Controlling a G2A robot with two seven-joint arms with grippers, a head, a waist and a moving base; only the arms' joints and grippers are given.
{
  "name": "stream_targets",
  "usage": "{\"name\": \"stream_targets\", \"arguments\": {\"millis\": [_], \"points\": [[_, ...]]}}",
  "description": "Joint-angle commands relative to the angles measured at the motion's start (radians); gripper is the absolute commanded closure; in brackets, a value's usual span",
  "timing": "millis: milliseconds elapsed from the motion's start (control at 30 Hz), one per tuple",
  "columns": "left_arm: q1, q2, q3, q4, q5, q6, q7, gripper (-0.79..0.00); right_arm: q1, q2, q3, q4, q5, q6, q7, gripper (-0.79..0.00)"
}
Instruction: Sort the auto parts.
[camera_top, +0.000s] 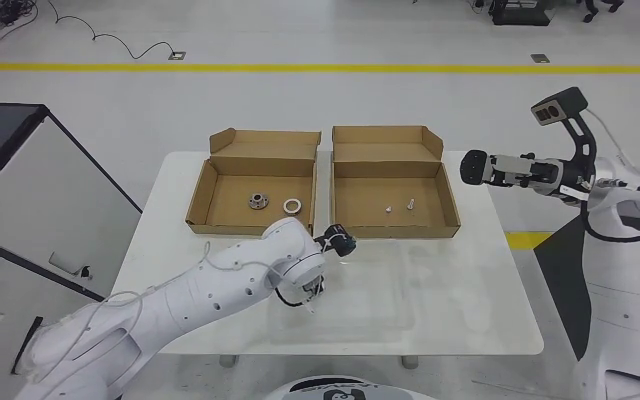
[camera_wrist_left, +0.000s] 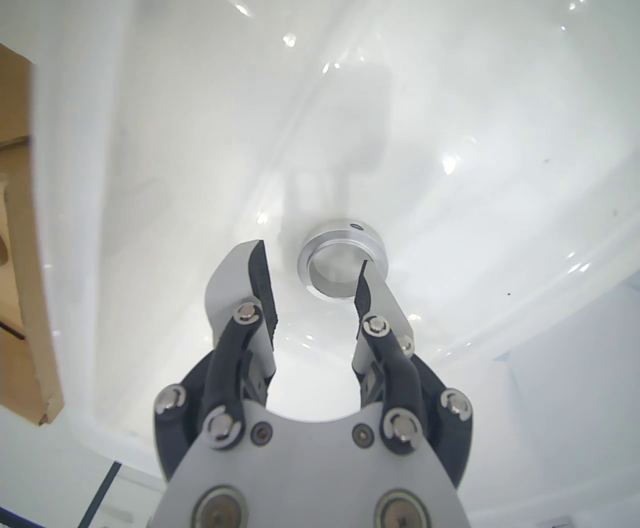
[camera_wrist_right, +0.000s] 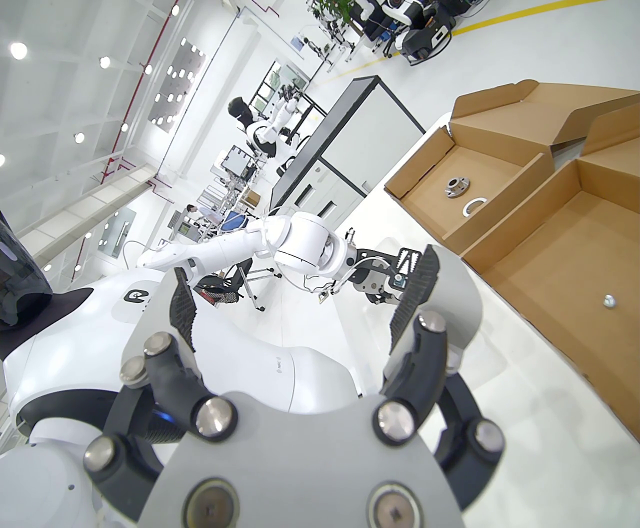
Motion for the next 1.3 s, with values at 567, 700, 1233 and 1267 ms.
{"name": "stream_targets", "arguments": {"millis": [567, 700, 1233, 1267], "points": [[0.016, -0.010, -0.043, 0.029, -0.090, -0.090, -0.015, -0.323, 0.000, 0.000, 0.000, 0.000, 0.000, 0.000, 0.000, -0.785], [0.019, -0.013, -0.040, 0.041, -0.094, -0.101, -0.023, -0.305, 0.000, 0.000, 0.000, 0.000, 0.000, 0.000, 0.000, -0.785], [0.006, -0.030, -0.014, 0.062, -0.102, -0.111, -0.023, -0.271, 0.000, 0.000, 0.000, 0.000, 0.000, 0.000, 0.000, -0.785], [0.006, -0.029, -0.015, 0.059, -0.100, -0.110, -0.023, -0.271, 0.000, 0.000, 0.000, 0.000, 0.000, 0.000, 0.000, -0.785]]}}
